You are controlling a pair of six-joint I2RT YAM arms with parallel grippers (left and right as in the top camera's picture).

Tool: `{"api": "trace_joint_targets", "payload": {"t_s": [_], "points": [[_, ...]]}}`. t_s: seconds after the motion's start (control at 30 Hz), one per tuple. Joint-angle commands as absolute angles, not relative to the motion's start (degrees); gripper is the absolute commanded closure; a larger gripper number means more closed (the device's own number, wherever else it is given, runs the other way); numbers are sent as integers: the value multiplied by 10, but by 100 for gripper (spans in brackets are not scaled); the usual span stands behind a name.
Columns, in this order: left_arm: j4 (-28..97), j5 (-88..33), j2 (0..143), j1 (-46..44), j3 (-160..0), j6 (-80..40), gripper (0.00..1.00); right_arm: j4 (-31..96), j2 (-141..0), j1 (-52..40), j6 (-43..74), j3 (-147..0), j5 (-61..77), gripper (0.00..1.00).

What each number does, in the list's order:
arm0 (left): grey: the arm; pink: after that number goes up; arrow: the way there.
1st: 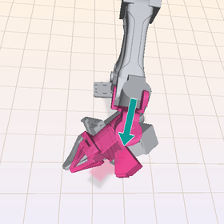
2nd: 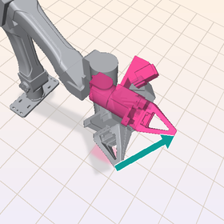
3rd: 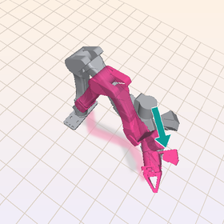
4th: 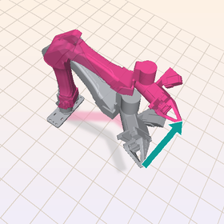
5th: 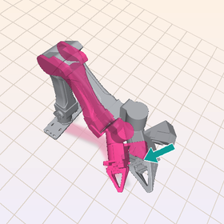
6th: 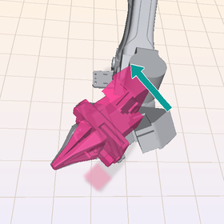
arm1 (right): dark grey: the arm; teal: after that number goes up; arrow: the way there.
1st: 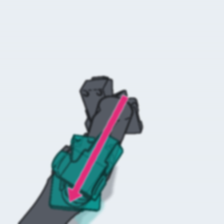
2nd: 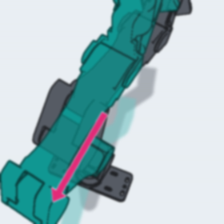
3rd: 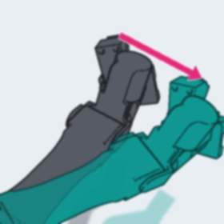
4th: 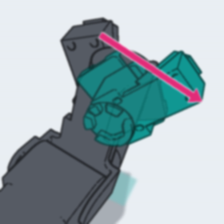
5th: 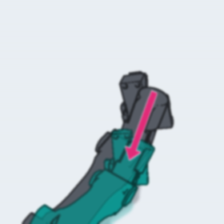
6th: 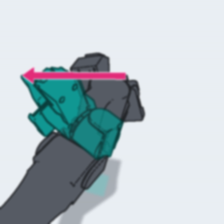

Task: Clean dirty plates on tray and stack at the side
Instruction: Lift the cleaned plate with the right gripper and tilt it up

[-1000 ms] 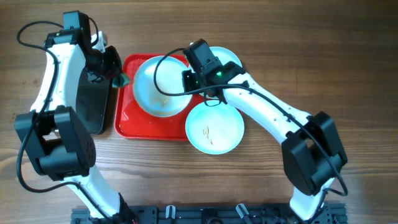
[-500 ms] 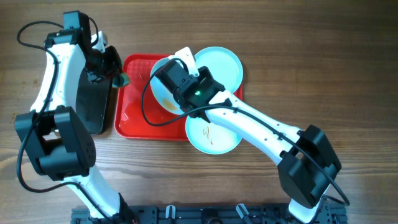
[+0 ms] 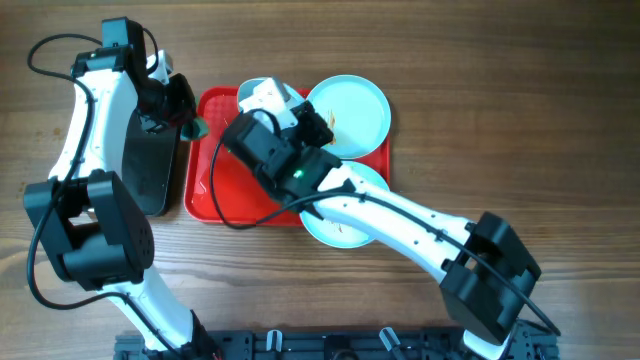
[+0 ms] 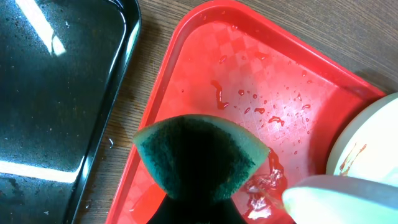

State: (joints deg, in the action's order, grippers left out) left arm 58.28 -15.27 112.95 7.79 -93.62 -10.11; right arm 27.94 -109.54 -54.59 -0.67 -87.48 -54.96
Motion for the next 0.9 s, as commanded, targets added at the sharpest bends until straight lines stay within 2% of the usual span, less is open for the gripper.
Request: {"api": "trace_joint_targets", "payload": {"t_s": [0.0, 0.2, 0.87], "points": [[581, -149, 1130, 80, -947, -90, 96, 274, -1074, -552, -30, -889, -604, 95], [581, -149, 1130, 80, -947, -90, 96, 275, -1074, -552, -13, -889, -591, 96], [578, -149, 1130, 80, -947, -90, 96, 338, -1055, -522, 81, -889, -390, 96]]}}
